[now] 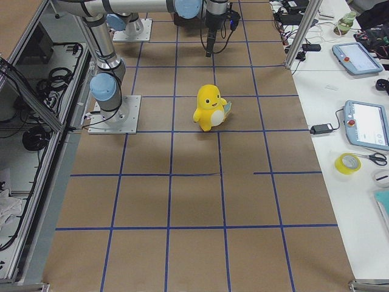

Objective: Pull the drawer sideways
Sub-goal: 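Pull the drawer outward by its handle with the left gripper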

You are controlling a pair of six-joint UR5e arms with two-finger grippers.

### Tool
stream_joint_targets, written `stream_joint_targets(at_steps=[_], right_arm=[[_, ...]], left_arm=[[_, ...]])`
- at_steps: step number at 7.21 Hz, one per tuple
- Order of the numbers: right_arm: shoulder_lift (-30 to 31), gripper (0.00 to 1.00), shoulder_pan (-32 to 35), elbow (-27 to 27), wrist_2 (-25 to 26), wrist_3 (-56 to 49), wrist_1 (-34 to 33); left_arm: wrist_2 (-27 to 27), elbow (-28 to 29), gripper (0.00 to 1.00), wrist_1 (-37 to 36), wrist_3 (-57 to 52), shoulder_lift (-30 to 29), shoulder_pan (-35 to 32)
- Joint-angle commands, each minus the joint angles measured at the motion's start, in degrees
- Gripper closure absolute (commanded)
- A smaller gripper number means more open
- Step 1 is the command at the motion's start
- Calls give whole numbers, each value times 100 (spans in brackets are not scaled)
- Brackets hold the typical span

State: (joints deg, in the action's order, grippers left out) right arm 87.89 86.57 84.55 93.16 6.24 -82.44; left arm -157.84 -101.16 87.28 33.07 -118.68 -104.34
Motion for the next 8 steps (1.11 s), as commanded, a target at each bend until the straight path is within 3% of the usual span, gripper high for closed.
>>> stream_joint_targets(at_steps=[1, 4, 6, 7, 8], right_arm=[[0, 0, 0, 0, 0, 0, 0], [0, 0, -9, 0, 0, 0, 0], [0, 0, 0, 0, 0, 0, 0], [0, 0, 0, 0, 0, 0, 0], [0, 0, 0, 0, 0, 0, 0]], left_arm=[[16, 35, 93, 0, -2, -6, -25], [77, 79, 90, 9, -2, 2, -104], [34, 53, 14, 70, -2, 11, -104], [42, 18, 3, 79, -2, 20, -104], [77, 18, 0, 70, -2, 38, -104]])
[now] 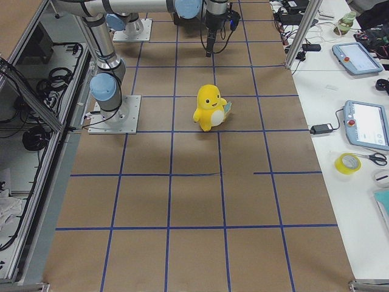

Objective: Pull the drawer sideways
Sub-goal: 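Pull the drawer outward by its handle with the left gripper, then open the left gripper and release the drawer handle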

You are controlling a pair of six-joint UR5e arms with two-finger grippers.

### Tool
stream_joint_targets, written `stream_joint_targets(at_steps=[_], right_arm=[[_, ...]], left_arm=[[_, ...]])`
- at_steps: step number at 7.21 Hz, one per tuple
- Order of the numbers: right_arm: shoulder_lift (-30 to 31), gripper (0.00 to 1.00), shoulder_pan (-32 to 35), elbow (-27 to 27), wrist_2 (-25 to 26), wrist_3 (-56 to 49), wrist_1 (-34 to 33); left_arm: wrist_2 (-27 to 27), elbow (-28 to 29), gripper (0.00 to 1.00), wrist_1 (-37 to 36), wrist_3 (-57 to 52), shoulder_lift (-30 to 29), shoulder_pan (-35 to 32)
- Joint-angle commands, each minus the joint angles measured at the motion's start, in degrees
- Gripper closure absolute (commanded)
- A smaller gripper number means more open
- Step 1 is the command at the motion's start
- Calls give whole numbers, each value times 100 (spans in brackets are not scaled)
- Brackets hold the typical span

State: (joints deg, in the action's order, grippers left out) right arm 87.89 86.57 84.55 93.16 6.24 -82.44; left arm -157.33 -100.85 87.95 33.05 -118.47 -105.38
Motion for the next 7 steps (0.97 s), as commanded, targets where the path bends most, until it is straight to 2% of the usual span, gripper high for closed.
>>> stream_joint_targets(at_steps=[1, 2, 4, 5, 7], right_arm=[[0, 0, 1, 0, 0, 0, 0], [0, 0, 1, 0, 0, 0, 0], [0, 0, -8, 0, 0, 0, 0], [0, 0, 0, 0, 0, 0, 0], [0, 0, 1, 0, 0, 0, 0]], left_arm=[[27, 12, 0, -49, -96, 130, -1], [262, 56, 0, -93, -497, 253, -18], [1770, 135, 0, -793, -1103, 569, -80], [2586, 196, 0, -1380, -1873, 788, -80], [3862, 416, 0, -1570, -2556, 1525, -62]])
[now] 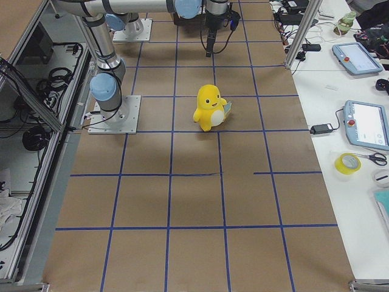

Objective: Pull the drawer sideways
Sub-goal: 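Open the left gripper and release the drawer handle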

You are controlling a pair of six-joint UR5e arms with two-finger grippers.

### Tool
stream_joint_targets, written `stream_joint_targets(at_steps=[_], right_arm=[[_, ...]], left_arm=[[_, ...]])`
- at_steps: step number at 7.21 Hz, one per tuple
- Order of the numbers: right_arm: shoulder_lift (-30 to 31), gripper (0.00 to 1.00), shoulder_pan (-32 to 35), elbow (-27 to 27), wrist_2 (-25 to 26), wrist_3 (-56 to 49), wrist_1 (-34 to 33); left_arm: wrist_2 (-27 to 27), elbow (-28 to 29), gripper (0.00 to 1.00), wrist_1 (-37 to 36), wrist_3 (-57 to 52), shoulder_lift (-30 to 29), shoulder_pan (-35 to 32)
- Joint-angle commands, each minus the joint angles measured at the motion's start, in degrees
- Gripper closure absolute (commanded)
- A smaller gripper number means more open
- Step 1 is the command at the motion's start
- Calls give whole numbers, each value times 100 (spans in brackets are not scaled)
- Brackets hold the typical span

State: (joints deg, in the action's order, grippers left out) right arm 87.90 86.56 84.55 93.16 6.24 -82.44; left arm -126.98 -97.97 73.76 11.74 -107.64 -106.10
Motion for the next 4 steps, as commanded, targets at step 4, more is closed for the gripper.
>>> stream_joint_targets(at_steps=[4], right_arm=[[0, 0, -7, 0, 0, 0, 0]], left_arm=[[2895, 812, 0, 1335, -708, 1894, 447]])
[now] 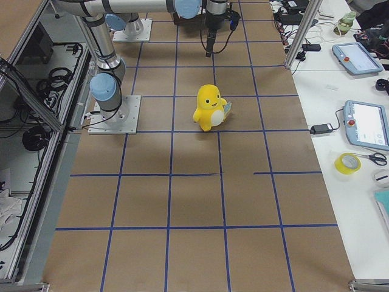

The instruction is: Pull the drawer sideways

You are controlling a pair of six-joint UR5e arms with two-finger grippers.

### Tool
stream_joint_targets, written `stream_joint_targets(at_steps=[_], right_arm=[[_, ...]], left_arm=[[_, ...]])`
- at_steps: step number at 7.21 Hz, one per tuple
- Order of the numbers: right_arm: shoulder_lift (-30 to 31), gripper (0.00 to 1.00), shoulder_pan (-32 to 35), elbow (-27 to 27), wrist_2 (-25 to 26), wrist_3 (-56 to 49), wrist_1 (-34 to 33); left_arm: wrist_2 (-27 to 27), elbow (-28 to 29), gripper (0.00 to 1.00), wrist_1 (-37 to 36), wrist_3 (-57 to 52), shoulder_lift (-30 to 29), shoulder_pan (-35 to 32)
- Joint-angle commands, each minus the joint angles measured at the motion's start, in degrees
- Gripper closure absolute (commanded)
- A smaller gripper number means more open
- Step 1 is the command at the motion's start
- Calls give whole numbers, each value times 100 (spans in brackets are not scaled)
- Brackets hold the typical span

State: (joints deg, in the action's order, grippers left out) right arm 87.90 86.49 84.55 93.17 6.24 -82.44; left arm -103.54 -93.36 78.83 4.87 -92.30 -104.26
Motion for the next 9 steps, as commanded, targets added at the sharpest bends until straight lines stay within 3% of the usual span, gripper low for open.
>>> stream_joint_targets(at_steps=[1, 2, 4, 5, 9], right_arm=[[-1, 0, 8, 0, 0, 0, 0], [-1, 0, -1, 0, 0, 0, 0], [-1, 0, 8, 0, 0, 0, 0], [-1, 0, -1, 0, 0, 0, 0], [-1, 0, 8, 0, 0, 0, 0]], left_arm=[[1068, 589, 0, 1358, -30, 501, 605], [1482, 626, 0, 1467, -47, 598, 774], [1425, 626, 0, 1434, -520, 652, 934], [1129, 626, 0, 1425, -531, 669, 934], [1161, 652, 0, 1416, -513, 696, 934]])
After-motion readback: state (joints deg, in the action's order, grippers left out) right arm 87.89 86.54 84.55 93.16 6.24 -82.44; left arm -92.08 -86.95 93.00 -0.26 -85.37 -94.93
